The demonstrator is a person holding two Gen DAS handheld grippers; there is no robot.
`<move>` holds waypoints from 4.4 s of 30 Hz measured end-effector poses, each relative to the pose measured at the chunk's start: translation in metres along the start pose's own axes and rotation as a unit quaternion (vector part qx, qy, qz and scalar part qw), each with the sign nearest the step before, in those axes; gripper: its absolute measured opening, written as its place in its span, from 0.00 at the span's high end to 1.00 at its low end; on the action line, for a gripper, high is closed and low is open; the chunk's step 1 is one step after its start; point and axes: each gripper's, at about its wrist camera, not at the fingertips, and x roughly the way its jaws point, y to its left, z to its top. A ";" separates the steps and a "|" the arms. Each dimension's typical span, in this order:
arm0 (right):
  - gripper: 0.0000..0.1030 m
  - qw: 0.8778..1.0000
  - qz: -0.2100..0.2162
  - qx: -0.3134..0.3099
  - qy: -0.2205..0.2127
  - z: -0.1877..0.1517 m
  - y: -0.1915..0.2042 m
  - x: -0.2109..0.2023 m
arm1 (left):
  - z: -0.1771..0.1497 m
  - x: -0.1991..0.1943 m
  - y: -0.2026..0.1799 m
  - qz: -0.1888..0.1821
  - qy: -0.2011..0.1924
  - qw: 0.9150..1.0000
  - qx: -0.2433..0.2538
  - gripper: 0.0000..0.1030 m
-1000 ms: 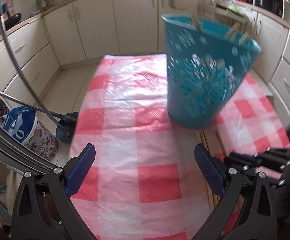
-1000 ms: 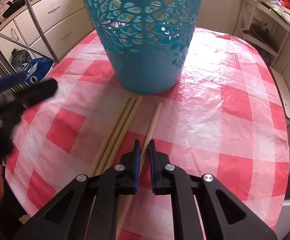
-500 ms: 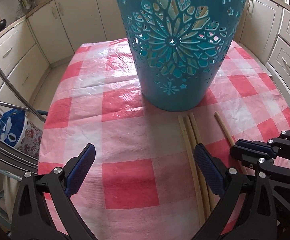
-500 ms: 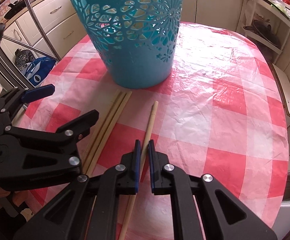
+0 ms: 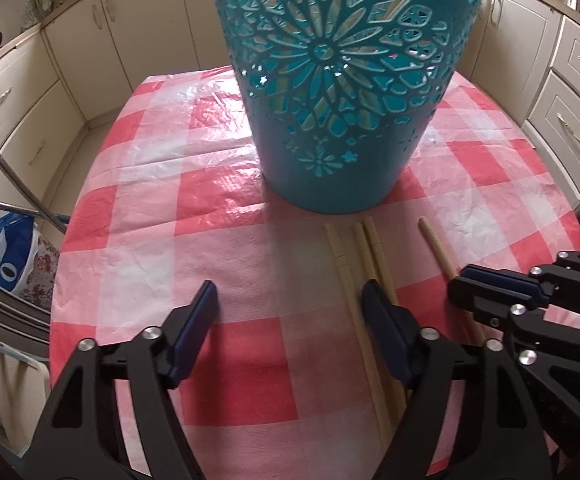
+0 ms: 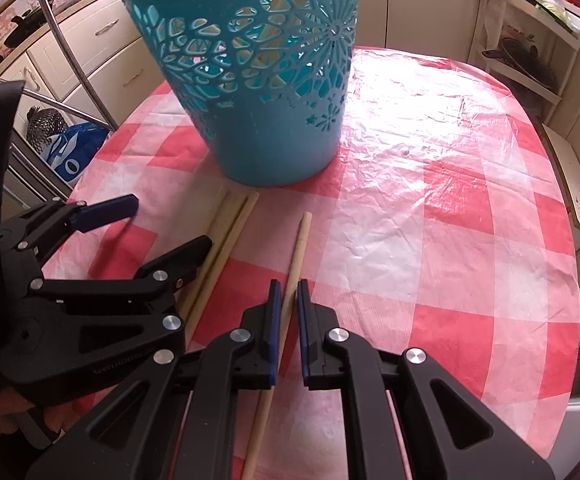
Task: Organize utensils
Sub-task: 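Grasp a bamboo stick with the left tool while the right tool grasps another, then lift the stick with the left tool and drop it into the basket, then lift the stick with the right tool and release it into the basket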
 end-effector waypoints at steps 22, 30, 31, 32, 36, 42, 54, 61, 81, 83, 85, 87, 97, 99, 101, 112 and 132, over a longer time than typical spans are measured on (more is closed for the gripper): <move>0.92 1.000 -0.010 -0.023 0.010 0.002 0.004 0.002 | 0.009 -0.060 0.001 -0.113 -0.064 0.991 0.023 0.95; 0.92 1.000 -0.014 -0.020 0.008 -0.001 0.005 0.001 | 0.022 -0.145 0.008 -0.181 -0.219 0.958 0.044 0.95; 0.92 1.000 -0.014 -0.021 0.008 -0.001 0.005 0.001 | 0.025 -0.153 0.010 -0.184 -0.232 0.954 0.038 0.95; 0.92 1.000 -0.014 -0.021 0.008 -0.001 0.005 0.002 | 0.028 -0.160 0.013 -0.185 -0.246 0.951 0.031 0.95; 0.92 1.000 -0.013 -0.023 0.009 -0.001 0.007 0.002 | 0.064 -0.187 0.023 -0.184 -0.311 0.933 0.000 0.95; 0.92 1.000 -0.010 -0.023 0.009 0.000 0.007 0.002 | 0.132 -0.200 0.025 -0.154 -0.393 0.906 -0.040 0.95; 0.92 1.000 -0.006 -0.028 0.010 0.001 0.007 0.003 | 0.171 -0.140 0.028 -0.082 -0.404 0.905 -0.108 0.95; 0.92 0.999 -0.007 -0.031 0.012 0.001 0.008 0.003 | 0.162 -0.114 0.031 -0.072 -0.365 0.923 -0.097 0.95; 0.92 1.000 0.009 -0.020 0.012 -0.004 0.003 0.000 | 0.030 -0.140 0.101 -0.030 -0.242 0.946 -0.216 0.15; 0.92 1.000 0.012 -0.019 0.013 -0.004 0.002 -0.001 | 0.031 -0.137 0.102 -0.022 -0.233 0.950 -0.209 0.15; 0.92 1.000 0.014 -0.019 0.013 -0.004 0.000 -0.001 | 0.030 -0.139 0.104 -0.016 -0.235 0.949 -0.208 0.15; 0.92 1.000 0.013 -0.023 0.013 -0.004 0.001 -0.001 | 0.032 -0.142 0.106 -0.019 -0.237 0.949 -0.209 0.14; 0.93 0.999 0.000 -0.044 0.007 -0.006 0.008 0.000 | 0.040 -0.139 0.087 -0.036 -0.219 0.960 -0.170 0.12; 0.94 0.999 0.005 -0.040 0.008 -0.006 0.006 -0.001 | 0.040 -0.137 0.085 -0.037 -0.213 0.963 -0.161 0.10; 0.94 0.999 0.020 -0.033 0.011 -0.007 0.004 -0.002 | 0.042 -0.135 0.083 -0.040 -0.205 0.966 -0.155 0.09; 0.94 0.983 0.182 -0.013 -0.021 -0.004 0.005 -0.039 | 0.042 -0.133 0.098 -0.022 -0.201 0.963 -0.180 0.08; 0.94 0.914 0.195 0.097 -0.342 0.133 0.005 -0.146 | 0.040 -0.134 0.113 -0.033 -0.202 0.955 -0.214 0.08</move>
